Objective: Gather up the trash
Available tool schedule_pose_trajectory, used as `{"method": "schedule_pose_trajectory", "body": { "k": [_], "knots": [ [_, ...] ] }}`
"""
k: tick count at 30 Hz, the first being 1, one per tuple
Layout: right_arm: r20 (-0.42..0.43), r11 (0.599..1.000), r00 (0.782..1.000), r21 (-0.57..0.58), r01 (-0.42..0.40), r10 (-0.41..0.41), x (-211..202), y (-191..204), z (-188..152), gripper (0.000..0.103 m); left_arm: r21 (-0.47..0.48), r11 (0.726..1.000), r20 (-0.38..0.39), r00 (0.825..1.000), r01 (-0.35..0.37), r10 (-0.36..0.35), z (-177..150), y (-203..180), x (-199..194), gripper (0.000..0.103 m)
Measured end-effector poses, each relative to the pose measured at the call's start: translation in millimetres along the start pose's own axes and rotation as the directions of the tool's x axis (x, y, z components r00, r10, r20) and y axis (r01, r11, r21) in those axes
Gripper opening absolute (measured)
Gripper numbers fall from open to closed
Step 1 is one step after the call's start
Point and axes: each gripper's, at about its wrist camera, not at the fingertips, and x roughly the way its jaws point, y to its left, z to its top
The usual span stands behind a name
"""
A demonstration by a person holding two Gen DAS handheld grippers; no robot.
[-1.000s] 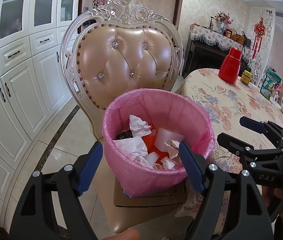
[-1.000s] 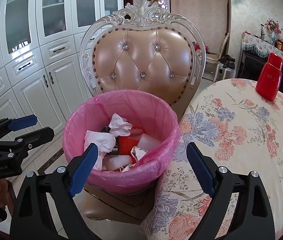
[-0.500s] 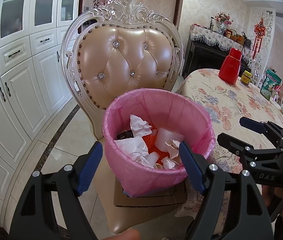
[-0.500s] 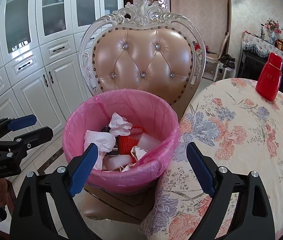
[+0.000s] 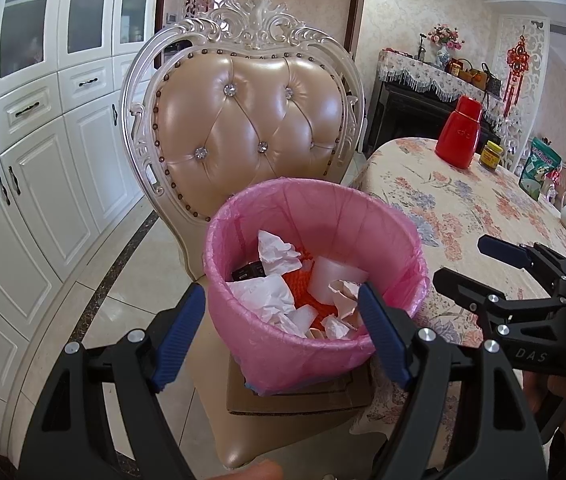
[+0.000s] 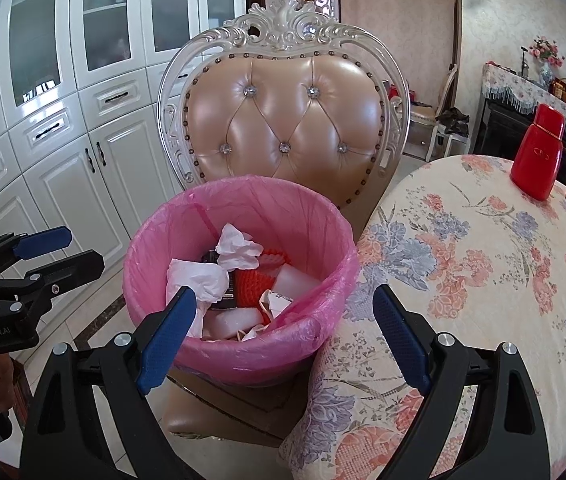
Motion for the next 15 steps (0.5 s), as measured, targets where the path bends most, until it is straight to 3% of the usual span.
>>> {"method": "schedule_pose_trajectory", "body": {
  "k": [15],
  "knots": [
    [-0.001, 1.0, 1.0, 0.0, -0.001, 0.001, 0.4, -0.3, -1.0, 0.085, 0.008, 1.0, -0.005, 1.0, 0.006, -0.006, -1.3, 0.1, 1.7, 0.078]
  ]
}}
